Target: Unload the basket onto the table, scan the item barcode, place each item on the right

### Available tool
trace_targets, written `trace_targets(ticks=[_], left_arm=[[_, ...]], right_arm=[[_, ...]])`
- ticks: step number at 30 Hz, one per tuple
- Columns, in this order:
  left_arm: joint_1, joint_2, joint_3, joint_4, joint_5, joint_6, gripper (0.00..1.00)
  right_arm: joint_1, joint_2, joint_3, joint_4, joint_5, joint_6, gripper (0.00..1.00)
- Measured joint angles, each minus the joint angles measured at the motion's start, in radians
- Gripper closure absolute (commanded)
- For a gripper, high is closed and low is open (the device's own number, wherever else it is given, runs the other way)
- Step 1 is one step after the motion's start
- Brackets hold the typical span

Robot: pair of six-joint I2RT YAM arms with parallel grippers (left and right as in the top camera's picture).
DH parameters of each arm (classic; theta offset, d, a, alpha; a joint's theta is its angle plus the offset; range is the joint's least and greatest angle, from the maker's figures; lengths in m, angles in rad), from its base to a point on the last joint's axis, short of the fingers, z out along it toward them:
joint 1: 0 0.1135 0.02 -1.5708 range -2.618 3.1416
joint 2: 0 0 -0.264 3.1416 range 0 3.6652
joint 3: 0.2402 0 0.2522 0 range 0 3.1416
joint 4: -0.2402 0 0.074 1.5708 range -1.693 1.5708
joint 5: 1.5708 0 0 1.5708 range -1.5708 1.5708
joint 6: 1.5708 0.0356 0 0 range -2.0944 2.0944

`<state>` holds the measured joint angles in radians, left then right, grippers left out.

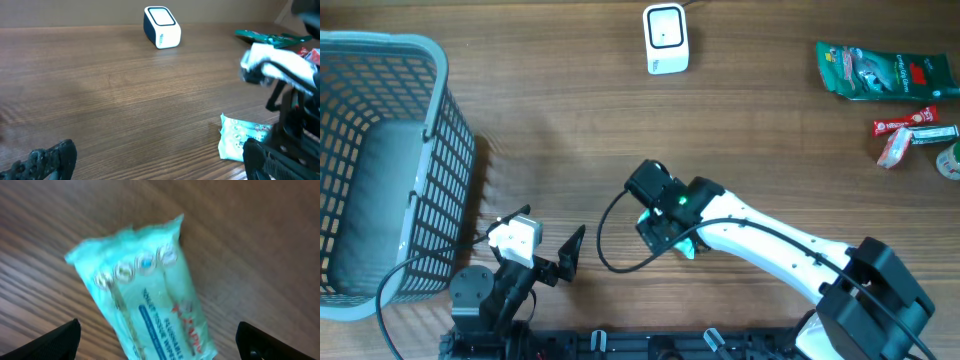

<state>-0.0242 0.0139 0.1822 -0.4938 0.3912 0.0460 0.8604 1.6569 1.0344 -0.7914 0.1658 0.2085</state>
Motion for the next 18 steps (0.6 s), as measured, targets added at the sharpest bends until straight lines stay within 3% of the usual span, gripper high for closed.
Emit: trace_targets(ticks=[9,13,17,18], left_arm=[[0.000,0.000,0.000,0.000,0.000,0.000,0.00],[0.000,0.000,0.000,0.000,0.000,0.000,0.00],[0.000,0.000,0.000,0.000,0.000,0.000,0.00],[0.000,0.000,0.000,0.000,0.000,0.000,0.00]], right_arm=[[0.101,0.002,-0.040,0.021,0.001,0.000,0.01],[0.110,0.054,-0.069,0.062,0.034,0.000,0.29],[0.109,0.099,-0.071,0.064,0.143,0.000,0.50],[0.109,0.102,-0.071,0.066,0.154,-0.001,0.61]])
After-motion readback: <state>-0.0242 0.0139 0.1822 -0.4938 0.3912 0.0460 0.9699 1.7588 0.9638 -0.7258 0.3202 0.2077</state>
